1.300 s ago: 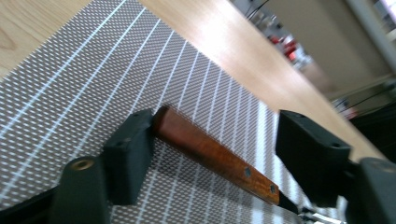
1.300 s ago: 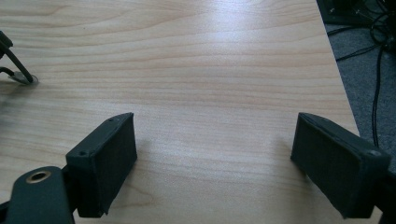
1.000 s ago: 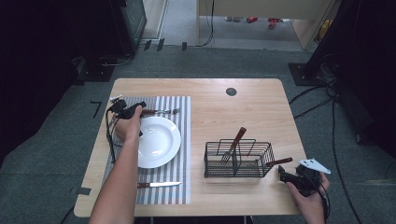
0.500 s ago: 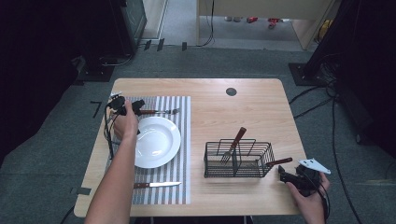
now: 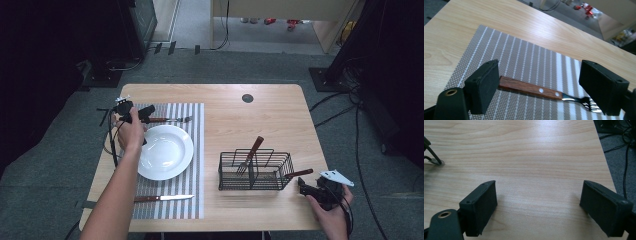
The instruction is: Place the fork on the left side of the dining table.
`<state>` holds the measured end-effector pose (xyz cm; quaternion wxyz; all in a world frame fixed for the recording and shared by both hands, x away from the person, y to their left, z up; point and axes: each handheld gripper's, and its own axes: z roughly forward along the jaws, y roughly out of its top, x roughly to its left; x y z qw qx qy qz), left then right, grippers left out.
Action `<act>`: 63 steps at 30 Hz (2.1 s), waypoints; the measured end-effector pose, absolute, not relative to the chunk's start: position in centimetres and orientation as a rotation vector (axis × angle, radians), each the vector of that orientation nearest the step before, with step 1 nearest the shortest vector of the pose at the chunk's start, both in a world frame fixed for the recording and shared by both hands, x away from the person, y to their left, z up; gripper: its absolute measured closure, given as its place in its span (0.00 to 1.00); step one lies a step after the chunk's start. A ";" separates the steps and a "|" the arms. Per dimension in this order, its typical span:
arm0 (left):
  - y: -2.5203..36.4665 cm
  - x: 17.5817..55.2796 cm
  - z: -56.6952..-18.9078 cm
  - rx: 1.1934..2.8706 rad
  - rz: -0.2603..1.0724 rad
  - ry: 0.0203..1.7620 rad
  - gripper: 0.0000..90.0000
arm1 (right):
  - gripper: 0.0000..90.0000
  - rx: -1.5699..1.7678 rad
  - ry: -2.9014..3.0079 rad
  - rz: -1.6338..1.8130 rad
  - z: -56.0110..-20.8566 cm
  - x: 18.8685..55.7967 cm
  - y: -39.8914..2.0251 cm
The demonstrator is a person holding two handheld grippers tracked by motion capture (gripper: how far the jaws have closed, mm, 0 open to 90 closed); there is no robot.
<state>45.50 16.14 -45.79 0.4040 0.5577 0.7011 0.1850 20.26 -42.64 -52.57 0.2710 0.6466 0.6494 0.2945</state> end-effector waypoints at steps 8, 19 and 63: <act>15.7 43.7 -44.2 1.500 0.489 1.676 0.15 | 0.15 1.741 1.749 0.793 -52.6 20.3 -42.6; 14.9 40.5 -42.6 1.614 0.488 1.533 0.15 | 0.15 1.741 1.749 0.793 -52.6 20.3 -42.6; 20.0 26.4 -45.3 1.708 0.481 1.412 0.15 | 0.15 1.744 1.749 0.792 -52.6 20.3 -42.6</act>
